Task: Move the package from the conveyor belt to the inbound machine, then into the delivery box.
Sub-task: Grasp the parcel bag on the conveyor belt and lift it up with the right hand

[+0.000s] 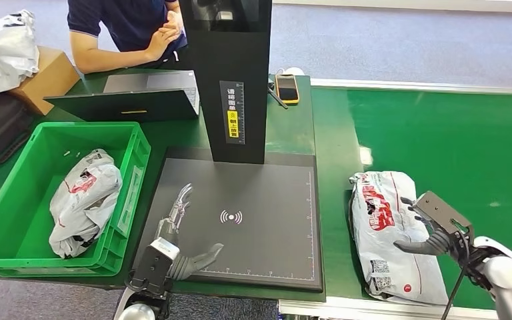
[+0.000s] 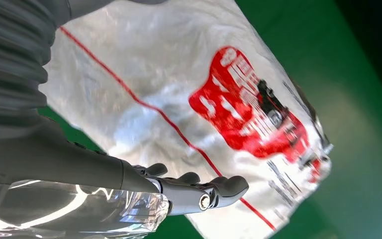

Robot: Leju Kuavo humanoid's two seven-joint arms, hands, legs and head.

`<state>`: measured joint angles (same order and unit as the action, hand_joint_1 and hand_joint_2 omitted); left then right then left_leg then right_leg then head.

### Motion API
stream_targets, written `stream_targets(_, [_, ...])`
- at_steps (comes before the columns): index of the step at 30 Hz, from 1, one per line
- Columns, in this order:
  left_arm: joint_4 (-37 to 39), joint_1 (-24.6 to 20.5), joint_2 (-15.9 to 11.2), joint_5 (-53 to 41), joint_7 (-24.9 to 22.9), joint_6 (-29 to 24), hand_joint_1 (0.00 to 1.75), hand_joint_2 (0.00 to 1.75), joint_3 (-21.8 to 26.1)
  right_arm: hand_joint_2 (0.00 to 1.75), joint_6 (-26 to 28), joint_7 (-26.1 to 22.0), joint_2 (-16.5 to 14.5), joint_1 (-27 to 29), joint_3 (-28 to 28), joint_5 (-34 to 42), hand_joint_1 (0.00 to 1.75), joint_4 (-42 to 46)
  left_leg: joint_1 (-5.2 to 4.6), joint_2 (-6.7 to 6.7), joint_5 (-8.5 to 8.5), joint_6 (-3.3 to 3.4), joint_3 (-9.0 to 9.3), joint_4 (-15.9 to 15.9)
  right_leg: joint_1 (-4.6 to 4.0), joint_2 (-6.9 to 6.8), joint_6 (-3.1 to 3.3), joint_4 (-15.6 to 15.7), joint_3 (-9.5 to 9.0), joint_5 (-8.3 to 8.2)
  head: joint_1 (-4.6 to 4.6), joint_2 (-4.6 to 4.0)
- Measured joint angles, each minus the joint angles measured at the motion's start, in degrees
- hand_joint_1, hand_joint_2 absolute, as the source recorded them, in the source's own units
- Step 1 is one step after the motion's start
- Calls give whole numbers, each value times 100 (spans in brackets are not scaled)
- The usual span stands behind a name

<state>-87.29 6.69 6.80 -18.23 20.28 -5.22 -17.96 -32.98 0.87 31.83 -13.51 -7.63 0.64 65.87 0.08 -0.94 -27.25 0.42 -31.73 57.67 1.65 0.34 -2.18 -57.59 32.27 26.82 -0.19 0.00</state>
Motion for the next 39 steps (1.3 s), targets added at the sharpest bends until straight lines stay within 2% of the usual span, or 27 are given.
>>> stream_targets(1, [-2, -2, -4, 9, 0, -3, 0, 175, 1, 175, 12, 21, 56, -111, -105, 0, 175, 3, 0, 1, 0, 0, 1, 1, 0, 1, 0, 0, 0, 0, 1, 0])
stream_targets(6, [-42, 3, -19, 62, -14, -6, 0, 175, -1, 175, 185, 40, 272, -454, -605, -137, 175, -45, 0, -11, 3, 2, 0, 4, -1, -13, -1, 0, -1, 0, -1, 0])
stream_targets(7, [-45, 4, -22, 81, -19, -1, 0, 175, -1, 175, 217, 41, 334, -454, -671, -155, 164, -38, 0, -13, 3, 2, -1, 4, -1, -16, -1, 0, -1, 0, -1, 0])
stream_targets(8, [-46, 6, -27, 96, -22, 3, 0, 175, -1, 175, 247, 43, 401, -432, -722, -170, 128, -17, 0, -14, 3, 2, -2, 4, -1, -17, -1, 0, -1, 0, -1, 0])
stream_targets(10, [-49, 9, -33, 107, -25, 2, 0, 175, -1, 175, 320, 62, 531, -322, -769, -198, 43, 88, 0, -14, 2, 2, -3, 4, -1, -16, 0, 0, 0, 1, 0, 0])
stream_targets(11, [-53, 13, -34, 107, -26, -1, 0, 175, -1, 175, 380, 85, 587, -239, -773, -236, 10, 170, 0, -14, 1, 2, -4, 4, -1, -16, 0, 0, 0, 2, 1, 0])
stream_targets(12, [-61, 19, -36, 107, -27, -7, 0, 175, -1, 175, 453, 112, 633, -150, -769, -291, 2, 263, 0, -13, 0, 2, -5, 3, -1, -16, -1, 0, 1, 2, 1, 0])
stream_targets(17, [-81, 32, -39, 107, -28, -22, 0, 175, -19, 175, 872, 210, 715, 139, -728, -856, 0, 589, 0, -10, -1, 2, -3, 3, -1, -13, -1, 1, 2, 2, 1, 0])
stream_targets(24, [-81, 40, -40, 109, -28, -60, 0, 175, -33, 175, 1274, 161, 665, 677, -536, -1706, 0, 986, 1, -12, -1, 2, -3, 1, -1, -14, -1, 0, 0, 2, -1, 0])
stream_targets(28, [-81, 69, -40, 107, -8, -76, 0, 175, -63, 175, 1592, 100, 489, 954, -391, -2151, 0, 1223, 1, -11, -1, 2, -2, 0, -2, -12, -2, 0, 1, 4, 1, 0])
stream_targets(33, [-78, 46, -40, 109, 26, 44, 0, 175, -84, 175, 1617, 107, 243, 1303, -352, -2362, 0, 1427, 2, -11, -1, 1, -2, -2, -3, -13, -3, 0, 1, 6, 0, 0])
stream_targets(39, [-42, -53, -33, 105, 30, 158, 0, 175, -88, 175, 1625, 52, -219, 1375, -617, -2437, 0, 1093, 4, -8, -1, 1, 2, -2, -5, -10, -3, 0, -1, 5, 1, 0])
